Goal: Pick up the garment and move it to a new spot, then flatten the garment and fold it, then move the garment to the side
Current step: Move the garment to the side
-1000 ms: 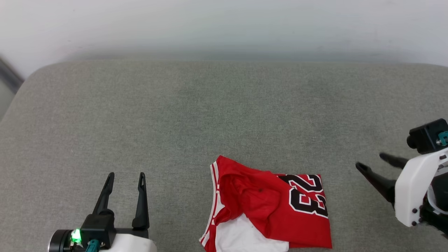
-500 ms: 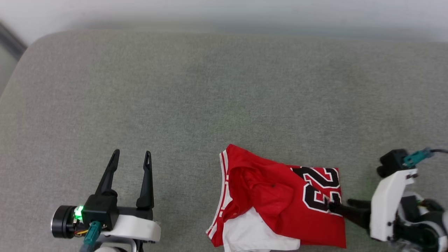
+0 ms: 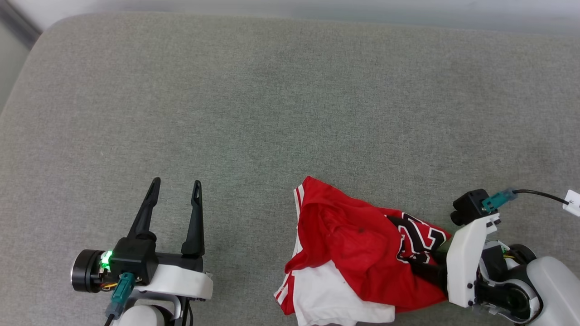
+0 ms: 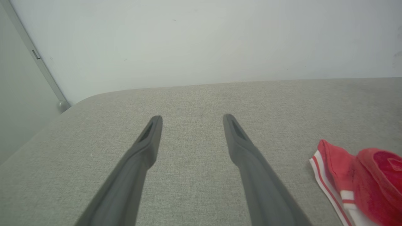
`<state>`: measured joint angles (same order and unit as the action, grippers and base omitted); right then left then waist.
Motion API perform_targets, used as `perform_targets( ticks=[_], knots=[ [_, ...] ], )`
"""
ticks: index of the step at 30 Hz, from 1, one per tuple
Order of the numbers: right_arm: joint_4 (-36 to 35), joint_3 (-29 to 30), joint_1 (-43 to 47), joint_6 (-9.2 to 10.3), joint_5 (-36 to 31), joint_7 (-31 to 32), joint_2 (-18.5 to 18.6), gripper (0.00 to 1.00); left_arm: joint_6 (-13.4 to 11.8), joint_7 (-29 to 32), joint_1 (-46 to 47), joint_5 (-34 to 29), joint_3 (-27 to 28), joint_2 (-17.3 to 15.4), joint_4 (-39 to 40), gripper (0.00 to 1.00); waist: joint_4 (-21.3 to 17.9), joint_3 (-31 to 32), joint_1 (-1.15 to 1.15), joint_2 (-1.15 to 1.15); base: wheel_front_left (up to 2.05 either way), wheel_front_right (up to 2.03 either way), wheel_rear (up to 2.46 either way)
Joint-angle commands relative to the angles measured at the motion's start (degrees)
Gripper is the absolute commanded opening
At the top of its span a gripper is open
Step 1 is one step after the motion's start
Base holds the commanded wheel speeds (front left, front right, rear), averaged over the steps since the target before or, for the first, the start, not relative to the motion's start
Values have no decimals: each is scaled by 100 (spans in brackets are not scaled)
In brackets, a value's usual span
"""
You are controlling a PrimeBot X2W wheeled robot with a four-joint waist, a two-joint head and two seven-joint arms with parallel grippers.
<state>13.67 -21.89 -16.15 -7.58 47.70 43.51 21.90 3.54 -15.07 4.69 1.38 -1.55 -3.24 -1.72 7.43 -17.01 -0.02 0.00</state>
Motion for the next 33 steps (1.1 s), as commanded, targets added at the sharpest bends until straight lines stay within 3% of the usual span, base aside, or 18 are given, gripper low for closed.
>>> perform_targets(
  ticks=[1,10,20,28,33],
  knots=[
    [473,-595,279,17,-23,-34,-295,0,-3,-12,43,25,1,10,-17,100,-2,26,2,0,0,0,0],
    [-429,-922,-454,14,-5,-827,759,0,-84,-12,-242,24,50,19,-84,100,-200,487,2,0,0,0,0],
    [-1764,-1072,-996,11,-219,-673,1910,0,-180,-12,-561,67,209,24,72,100,-942,749,2,0,0,0,0],
    [-2100,-560,-1114,11,-475,-516,2359,0,-154,-12,-556,35,351,1,236,100,-1650,418,2,0,0,0,0],
    [-1736,-1,-1099,11,-759,-622,2555,0,-56,-11,-366,-7,441,-124,346,100,-2004,-6,2,0,0,0,0]
  ],
)
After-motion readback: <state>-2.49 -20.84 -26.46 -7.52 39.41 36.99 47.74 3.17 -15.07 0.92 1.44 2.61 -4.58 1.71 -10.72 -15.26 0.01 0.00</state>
